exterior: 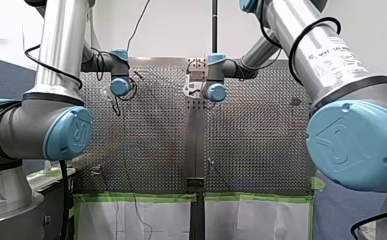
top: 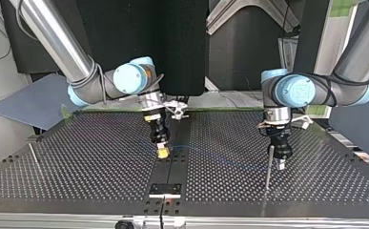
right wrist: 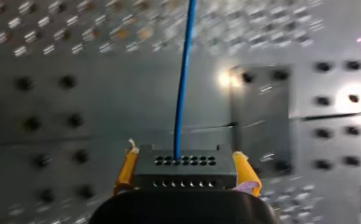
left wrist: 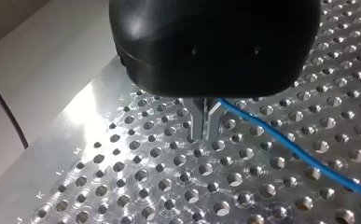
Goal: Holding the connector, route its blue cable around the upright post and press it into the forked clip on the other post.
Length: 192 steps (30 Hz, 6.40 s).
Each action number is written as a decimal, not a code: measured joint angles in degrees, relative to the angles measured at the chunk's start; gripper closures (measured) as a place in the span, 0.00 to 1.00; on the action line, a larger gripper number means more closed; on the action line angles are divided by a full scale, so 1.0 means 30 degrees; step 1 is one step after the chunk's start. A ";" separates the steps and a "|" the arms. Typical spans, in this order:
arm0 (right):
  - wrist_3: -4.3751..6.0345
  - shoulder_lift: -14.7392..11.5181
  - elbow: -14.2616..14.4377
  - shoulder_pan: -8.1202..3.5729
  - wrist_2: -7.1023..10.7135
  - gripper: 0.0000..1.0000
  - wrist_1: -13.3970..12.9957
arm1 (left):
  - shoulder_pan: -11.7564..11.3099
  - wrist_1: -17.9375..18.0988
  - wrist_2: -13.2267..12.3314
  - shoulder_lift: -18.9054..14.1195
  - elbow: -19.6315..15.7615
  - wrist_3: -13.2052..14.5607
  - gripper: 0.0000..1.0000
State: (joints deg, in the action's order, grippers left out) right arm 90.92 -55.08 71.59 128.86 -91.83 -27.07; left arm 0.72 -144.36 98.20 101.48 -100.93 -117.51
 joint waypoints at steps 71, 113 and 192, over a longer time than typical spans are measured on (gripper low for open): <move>0.1864 0.4455 0.8553 -0.3314 -0.6184 0.98 -0.7221 | 0.0585 -0.0720 0.0713 0.0963 -0.0219 0.1056 0.00; 0.1816 1.1452 1.2541 -0.3671 -0.6299 0.98 -1.4227 | 0.0610 -0.0983 0.1186 0.0962 -0.0218 0.1087 0.00; 0.1283 0.7984 1.2924 -0.5004 -0.3217 0.98 -1.2852 | 0.1078 -0.1524 0.1699 0.0962 -0.0227 0.1209 0.00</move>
State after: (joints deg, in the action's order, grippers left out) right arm 94.77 -31.12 110.37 113.85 -101.48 -65.62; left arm 3.96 -148.93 103.30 104.37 -101.61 -113.89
